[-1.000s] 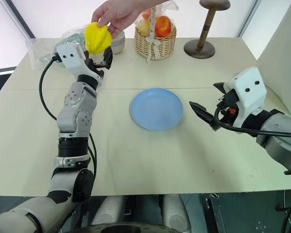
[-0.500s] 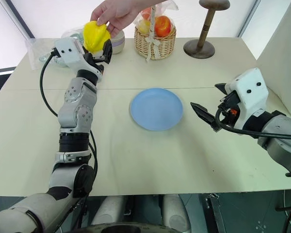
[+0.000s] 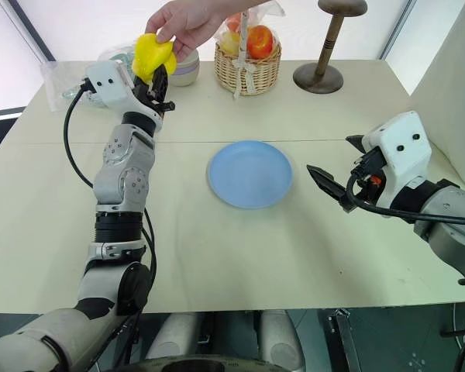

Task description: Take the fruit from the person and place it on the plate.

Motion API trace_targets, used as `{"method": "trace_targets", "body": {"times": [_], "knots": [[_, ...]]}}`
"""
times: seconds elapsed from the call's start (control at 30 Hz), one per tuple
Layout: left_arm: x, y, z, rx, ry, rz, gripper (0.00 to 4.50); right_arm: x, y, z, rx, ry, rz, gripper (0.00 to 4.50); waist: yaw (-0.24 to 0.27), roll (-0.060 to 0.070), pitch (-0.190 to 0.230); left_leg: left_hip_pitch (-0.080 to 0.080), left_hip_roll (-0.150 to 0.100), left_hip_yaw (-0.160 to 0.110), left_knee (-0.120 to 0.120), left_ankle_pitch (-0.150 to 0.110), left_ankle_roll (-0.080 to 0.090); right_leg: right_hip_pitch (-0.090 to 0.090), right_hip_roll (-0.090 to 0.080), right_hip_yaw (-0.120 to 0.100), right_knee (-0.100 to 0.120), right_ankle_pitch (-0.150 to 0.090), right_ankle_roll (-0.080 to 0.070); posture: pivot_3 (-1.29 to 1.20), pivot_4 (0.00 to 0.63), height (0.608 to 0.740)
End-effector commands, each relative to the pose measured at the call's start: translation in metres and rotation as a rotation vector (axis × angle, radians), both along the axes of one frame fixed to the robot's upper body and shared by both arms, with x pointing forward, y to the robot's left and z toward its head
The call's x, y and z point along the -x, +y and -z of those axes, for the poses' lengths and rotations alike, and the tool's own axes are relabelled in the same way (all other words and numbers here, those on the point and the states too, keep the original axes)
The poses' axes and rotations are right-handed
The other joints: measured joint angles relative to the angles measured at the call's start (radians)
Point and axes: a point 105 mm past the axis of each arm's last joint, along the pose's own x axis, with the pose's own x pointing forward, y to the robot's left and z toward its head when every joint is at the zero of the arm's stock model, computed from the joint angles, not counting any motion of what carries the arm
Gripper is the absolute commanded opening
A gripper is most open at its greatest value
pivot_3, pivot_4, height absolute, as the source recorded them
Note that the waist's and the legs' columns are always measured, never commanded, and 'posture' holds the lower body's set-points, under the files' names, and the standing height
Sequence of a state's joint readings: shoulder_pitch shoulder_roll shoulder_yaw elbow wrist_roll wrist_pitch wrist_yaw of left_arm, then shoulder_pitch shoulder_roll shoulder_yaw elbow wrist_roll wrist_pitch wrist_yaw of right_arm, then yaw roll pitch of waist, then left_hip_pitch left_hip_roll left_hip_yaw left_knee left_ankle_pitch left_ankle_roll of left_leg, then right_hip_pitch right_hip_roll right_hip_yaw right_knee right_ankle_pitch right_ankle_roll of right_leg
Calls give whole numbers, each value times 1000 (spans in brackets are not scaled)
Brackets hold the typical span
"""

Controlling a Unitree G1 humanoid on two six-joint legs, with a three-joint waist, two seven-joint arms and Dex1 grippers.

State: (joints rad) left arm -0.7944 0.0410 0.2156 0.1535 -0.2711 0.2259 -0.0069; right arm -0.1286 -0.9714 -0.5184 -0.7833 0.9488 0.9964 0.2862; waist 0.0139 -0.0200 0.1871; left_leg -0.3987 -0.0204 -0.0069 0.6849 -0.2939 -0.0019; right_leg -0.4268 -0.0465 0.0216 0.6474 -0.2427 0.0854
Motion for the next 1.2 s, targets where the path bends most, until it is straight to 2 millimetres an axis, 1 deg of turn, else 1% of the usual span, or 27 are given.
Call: {"method": "trace_targets", "body": {"times": [0.03, 0.17, 0.27, 0.3, 0.37, 0.43, 0.47, 0.5, 0.57, 0.6, 0.7, 0.73, 0.83, 0.87, 0.97, 1.1, 1.2], "knots": [[9, 1, -24, -4, -88, -1, 1392, 4, 2, -11, 10, -56, -5, 4500, 0, 0, 0, 0, 0, 0, 0, 0, 0, 0, 0, 0, 0, 0, 0, 0, 150, 740], [12, 5, -25, -23, -91, 6, 1392, 5, 3, -10, 8, -53, -6, 4500, -1, 0, 0, 0, 0, 0, 0, 0, 0, 0, 0, 0, 0, 0, 0, 0, 150, 740], [18, 2, -27, -93, -117, 65, 1392, 5, 3, -10, 7, -52, -7, 4500, -1, 0, 0, 0, 0, 0, 0, 0, 0, 0, 0, 0, 0, 0, 0, 0, 150, 740], [21, -1, -27, -127, -123, 111, 1392, 5, 3, -10, 7, -51, -7, 4500, -1, 0, 0, 0, 0, 0, 0, 0, 0, 0, 0, 0, 0, 0, 0, 0, 150, 740], [27, -12, -28, -208, -134, 245, 1392, 5, 3, -10, 5, -50, -7, 4500, -1, 0, 0, 0, 0, 0, 0, 0, 0, 0, 0, 0, 0, 0, 0, 0, 150, 740], [37, -24, -29, -325, -156, 419, 1392, 4, 3, -9, 4, -48, -9, 4500, -1, 0, 0, 0, 0, 0, 0, 0, 0, 0, 0, 0, 0, 0, 0, 0, 150, 740], [37, -25, -28, -387, -139, 520, 1392, 4, 4, -9, 4, -47, -11, 4500, -1, 0, 0, 0, 0, 0, 0, 0, 0, 0, 0, 0, 0, 0, 0, 0, 150, 740], [37, -24, -28, -422, -123, 584, 1392, 3, 4, -9, 4, -46, -12, 4500, -2, 0, 0, 0, 0, 0, 0, 0, 0, 0, 0, 0, 0, 0, 0, 0, 150, 740], [35, -20, -33, -502, -125, 695, 1392, 2, 5, -8, 3, -45, -16, 4500, -1, 0, 0, 0, 0, 0, 0, 0, 0, 0, 1, 0, 0, 0, 0, 0, 150, 740], [35, -22, -35, -558, -124, 783, 1392, 2, 6, -8, 2, -44, -21, 4500, -1, 0, 0, 0, 0, 0, 0, 0, 0, 0, 1, -1, 0, 0, 0, 0, 150, 740], [27, -22, -36, -625, -64, 916, 1392, 1, 9, -7, 2, -41, -34, 4500, -2, 0, 0, 0, 0, 1, 0, 0, 0, 0, 1, -1, -1, 0, -1, 0, 150, 740], [26, -23, -33, -634, -39, 960, 1392, 1, 11, -6, 4, -40, -42, 4500, -2, 0, 0, 0, 0, 1, 0, 0, 0, 0, 1, -1, -2, 0, -1, 0, 150, 740], [34, -33, -17, -722, 33, 1160, 1392, 0, 21, -4, 1, -36, -84, 4500, -4, 0, 0, 0, 0, 1, 0, 0, 1, 0, 1, -1, -2, 0, 0, 0, 150, 740], [35, -35, -14, -736, 45, 1198, 1392, -1, 23, -3, 1, -35, -93, 4500, -6, 0, 0, 0, 0, 1, 0, 0, 1, 0, 1, -1, -2, 0, 0, 0, 150, 740], [39, -43, 4, -788, 92, 1296, 1392, -3, 33, -1, -5, -27, -132, 4500, -10, 0, 0, -1, 0, 1, -1, -1, 1, -1, 1, -1, -2, 0, 0, 0, 150, 740], [40, -48, 24, -828, 144, 1362, 1392, -6, 41, 5, -4, 4, -171, 4500, -8, 0, 0, -3, 0, 1, -1, -1, 1, -2, 1, -1, -2, 0, 0, 0, 150, 740], [40, -50, 31, -848, 155, 1380, 1392, -6, 44, 11, 14, 30, -187, 4500, -7, 0, 0, -3, 0, 0, 0, -1, 1, -3, 0, -1, -2, 0, 0, 0, 150, 740]]}}
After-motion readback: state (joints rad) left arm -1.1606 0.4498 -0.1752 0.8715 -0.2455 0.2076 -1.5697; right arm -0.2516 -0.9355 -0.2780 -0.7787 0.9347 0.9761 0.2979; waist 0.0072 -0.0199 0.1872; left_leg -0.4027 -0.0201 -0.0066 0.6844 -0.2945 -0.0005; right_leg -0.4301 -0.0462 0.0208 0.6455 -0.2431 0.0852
